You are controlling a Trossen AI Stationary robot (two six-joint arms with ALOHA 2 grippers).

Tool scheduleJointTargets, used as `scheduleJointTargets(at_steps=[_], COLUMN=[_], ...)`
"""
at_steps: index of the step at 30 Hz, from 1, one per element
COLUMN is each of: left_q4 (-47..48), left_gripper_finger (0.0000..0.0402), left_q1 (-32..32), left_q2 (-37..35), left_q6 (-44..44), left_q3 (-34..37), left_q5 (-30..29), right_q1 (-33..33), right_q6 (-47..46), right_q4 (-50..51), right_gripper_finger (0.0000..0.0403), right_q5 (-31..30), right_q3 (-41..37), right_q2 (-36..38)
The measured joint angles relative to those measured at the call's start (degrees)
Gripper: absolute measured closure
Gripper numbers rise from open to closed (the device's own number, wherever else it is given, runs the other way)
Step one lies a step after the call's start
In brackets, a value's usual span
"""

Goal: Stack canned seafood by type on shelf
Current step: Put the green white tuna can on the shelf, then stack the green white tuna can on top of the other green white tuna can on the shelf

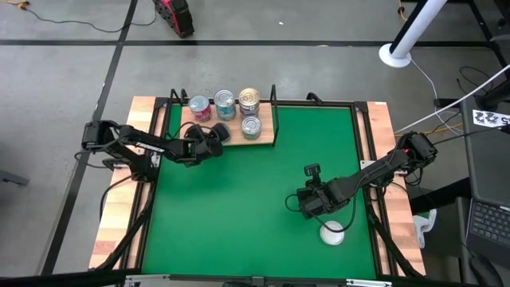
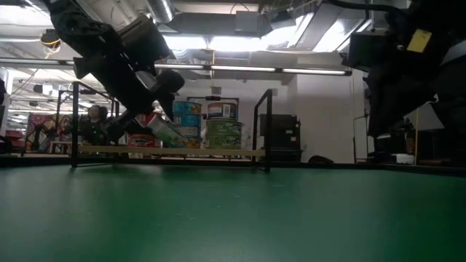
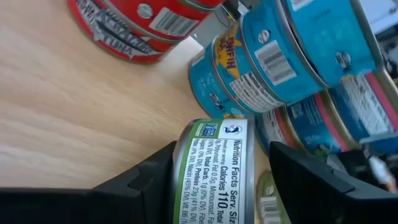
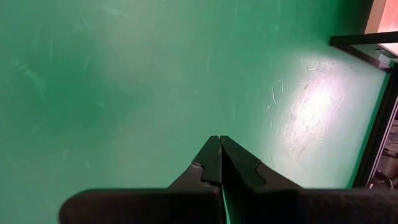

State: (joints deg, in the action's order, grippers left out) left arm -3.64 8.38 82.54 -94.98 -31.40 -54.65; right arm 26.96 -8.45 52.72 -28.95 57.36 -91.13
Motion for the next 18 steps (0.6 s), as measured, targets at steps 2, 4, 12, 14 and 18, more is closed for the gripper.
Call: scheduleJointTargets(at_steps=[2,4,12,14,18], left_q4=[0.0,0.1,5.0,4.6,4.2], left_gripper_finger=[0.0163,0.0163,0.0163,0.0163,0.0163], left_q1=[0.0,0.1,3.4,3.5,2.9], left_q2=[0.0,0.0,0.0,0.0,0.0], left_q6=[2.2,2.5,4.3,4.3,4.3], left_q3=[0.0,0.0,0.0,0.0,0.0], left_q5=[0.0,0.0,0.0,0.0,0.0], right_q1=[0.0,0.0,0.0,0.0,0.0], right_q6=[0.0,0.0,-0.1,-0.1,-0.1], right_q4=[0.4,0.4,0.3,0.4,0.5], right_gripper_finger=[0.04,0.04,0.04,0.04,0.04], right_q5=[0.0,0.4,1.0,1.1,1.1], right_q3=[0.0,0.0,0.0,0.0,0.0], right_q2=[0.0,0.0,0.0,0.0,0.0])
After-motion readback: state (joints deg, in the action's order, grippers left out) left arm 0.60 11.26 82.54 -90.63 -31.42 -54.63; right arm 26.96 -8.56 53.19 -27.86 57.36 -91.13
